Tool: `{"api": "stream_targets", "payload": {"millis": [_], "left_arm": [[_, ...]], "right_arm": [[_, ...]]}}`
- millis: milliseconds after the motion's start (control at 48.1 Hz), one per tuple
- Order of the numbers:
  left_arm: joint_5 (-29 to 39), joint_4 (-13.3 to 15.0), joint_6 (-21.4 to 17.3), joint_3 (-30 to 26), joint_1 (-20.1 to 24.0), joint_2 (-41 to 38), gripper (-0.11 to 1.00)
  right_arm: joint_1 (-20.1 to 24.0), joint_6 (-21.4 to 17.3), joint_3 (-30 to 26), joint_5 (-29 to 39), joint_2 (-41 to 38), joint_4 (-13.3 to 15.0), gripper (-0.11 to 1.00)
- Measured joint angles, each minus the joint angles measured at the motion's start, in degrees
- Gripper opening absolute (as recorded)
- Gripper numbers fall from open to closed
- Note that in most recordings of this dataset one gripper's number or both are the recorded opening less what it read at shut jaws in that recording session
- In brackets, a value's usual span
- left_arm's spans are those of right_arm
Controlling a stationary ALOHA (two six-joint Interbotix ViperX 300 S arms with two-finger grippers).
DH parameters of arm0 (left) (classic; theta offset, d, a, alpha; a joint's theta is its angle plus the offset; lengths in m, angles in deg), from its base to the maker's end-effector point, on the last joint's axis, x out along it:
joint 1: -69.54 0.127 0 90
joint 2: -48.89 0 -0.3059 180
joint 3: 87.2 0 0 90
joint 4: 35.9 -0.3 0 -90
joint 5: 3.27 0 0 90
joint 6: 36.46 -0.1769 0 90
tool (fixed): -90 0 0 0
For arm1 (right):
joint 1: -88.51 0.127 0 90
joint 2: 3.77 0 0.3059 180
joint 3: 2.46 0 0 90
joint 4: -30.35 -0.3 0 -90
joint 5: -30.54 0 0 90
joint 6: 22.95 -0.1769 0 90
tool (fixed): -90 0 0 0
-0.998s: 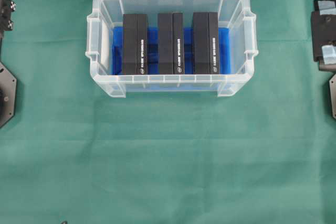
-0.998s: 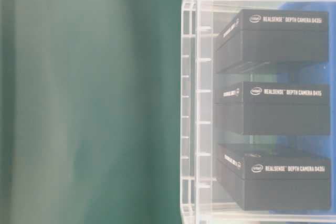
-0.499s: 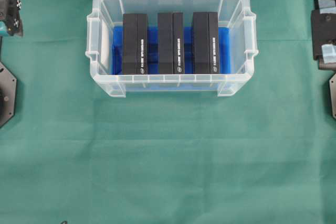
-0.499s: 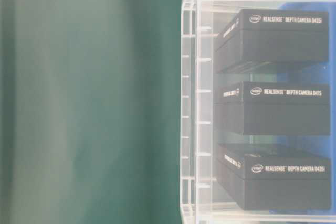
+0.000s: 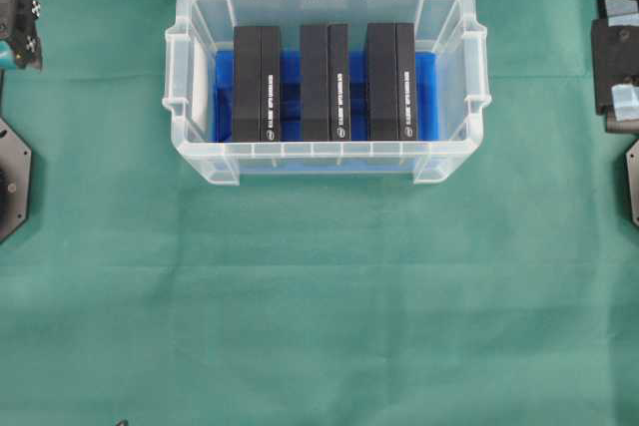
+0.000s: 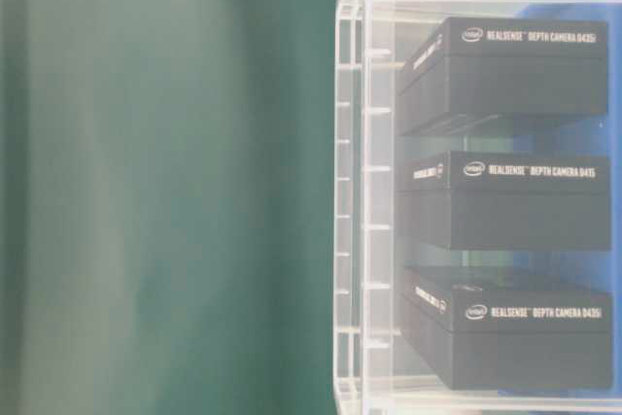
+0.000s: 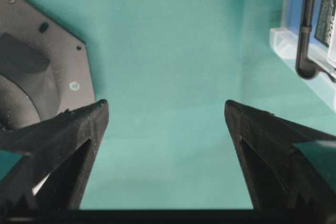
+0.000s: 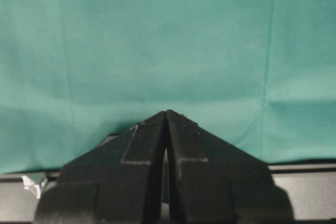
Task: Take the box out of the case with the left arm.
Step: 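Move the open left gripper over the middle black box in the case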
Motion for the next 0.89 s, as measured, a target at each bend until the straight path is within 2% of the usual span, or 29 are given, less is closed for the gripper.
{"api": "stream_targets", "payload": {"millis": [208,478,748,894], "left_arm": [[-0.09,0.44,0.0,-0.97,-0.09,-1.93,0.98],[-0.53,0.44,0.35,-5.01,-1.41,-8.61,0.98],[-2.9,0.53,3.08,-12.04,-4.39,-16.88,0.98],[-3.25,0.53,3.34,-16.88,-5.98,-21.45,0.98]], "right_arm": [[-0.09,0.0,0.0,0.0,0.0,0.0,0.0],[-0.09,0.0,0.0,0.09,0.0,0.0,0.0],[-0.09,0.0,0.0,0.0,0.0,0.44,0.0],[0.0,0.0,0.0,0.0,0.0,1.23,0.0]]}}
